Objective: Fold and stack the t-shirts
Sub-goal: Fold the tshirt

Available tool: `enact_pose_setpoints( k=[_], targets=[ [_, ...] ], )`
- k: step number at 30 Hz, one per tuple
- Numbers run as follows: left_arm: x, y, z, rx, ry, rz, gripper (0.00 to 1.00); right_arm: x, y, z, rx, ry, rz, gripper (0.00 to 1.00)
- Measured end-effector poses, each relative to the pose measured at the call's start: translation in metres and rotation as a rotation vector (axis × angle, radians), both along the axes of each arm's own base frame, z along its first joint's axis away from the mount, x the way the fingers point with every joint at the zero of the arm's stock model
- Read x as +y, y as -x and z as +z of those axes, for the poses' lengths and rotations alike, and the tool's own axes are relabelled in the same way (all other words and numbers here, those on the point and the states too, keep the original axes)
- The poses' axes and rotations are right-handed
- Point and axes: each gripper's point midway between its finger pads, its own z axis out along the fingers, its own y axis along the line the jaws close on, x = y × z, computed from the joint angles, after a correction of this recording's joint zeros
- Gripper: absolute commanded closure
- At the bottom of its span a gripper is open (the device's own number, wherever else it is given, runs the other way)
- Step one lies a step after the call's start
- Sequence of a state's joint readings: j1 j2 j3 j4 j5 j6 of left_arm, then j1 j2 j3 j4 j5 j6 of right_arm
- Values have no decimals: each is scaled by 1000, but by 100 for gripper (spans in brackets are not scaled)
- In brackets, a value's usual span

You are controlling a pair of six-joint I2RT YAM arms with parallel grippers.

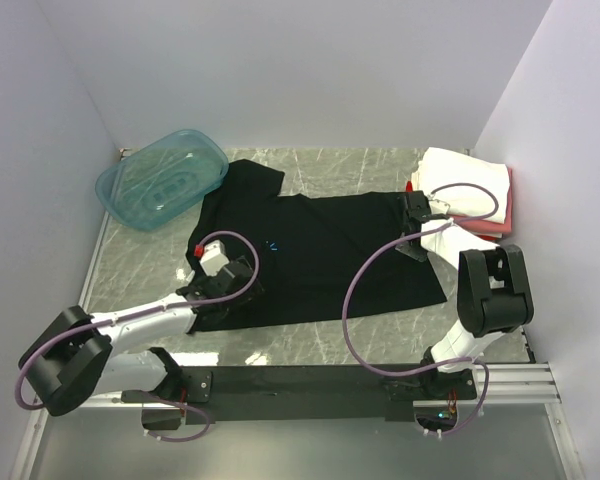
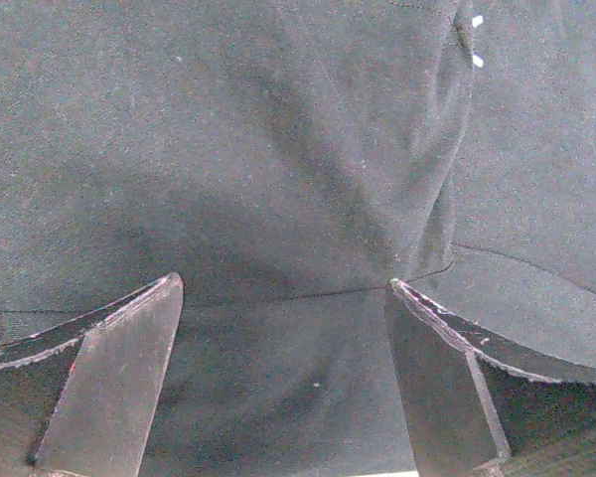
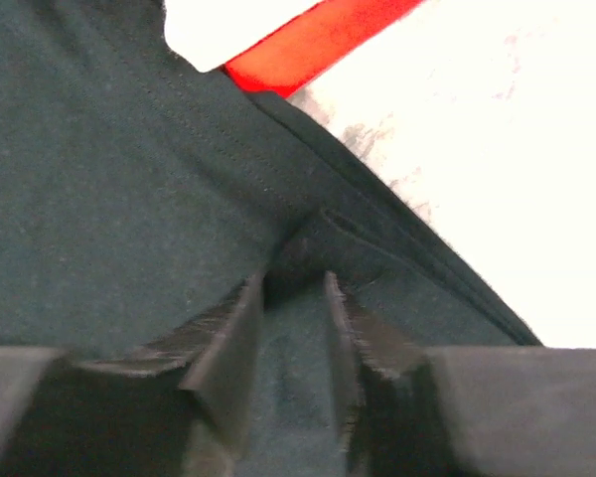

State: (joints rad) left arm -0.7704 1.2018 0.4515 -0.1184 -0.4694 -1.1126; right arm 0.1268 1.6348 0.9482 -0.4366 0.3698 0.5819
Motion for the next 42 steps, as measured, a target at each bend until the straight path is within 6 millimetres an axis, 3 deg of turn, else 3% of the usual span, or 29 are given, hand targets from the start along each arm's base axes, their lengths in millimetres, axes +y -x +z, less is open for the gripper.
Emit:
enact_pose_setpoints(
  k=[5,8,23,33,34,35,38,42],
  targets=[
    [4,3,1,2,0,7,9,-2,1,-4,13,9,-7,77],
    [8,6,0,-1,3,16,8,-2,2,-7,23,13,-5,100],
    [20,19,3,-27,72,61,7,-27,6,-4,30,24,-66,100],
    [22,21,3,-27,75,65,7,-27,7,-4,37,21,-55,100],
    [22,21,3,-27,75,65,7,-26,7,-4,37,19,-51,96],
    [22,21,3,-27,75,65,6,-26,7,-4,38,16,-48,82],
    [22,20,3,-25,69,64,6,-23,5,-3,39,5,-30,64],
    [26,21,4,-10,37,68,5,-19,0,12,-11,-15,-7,59]
  ],
)
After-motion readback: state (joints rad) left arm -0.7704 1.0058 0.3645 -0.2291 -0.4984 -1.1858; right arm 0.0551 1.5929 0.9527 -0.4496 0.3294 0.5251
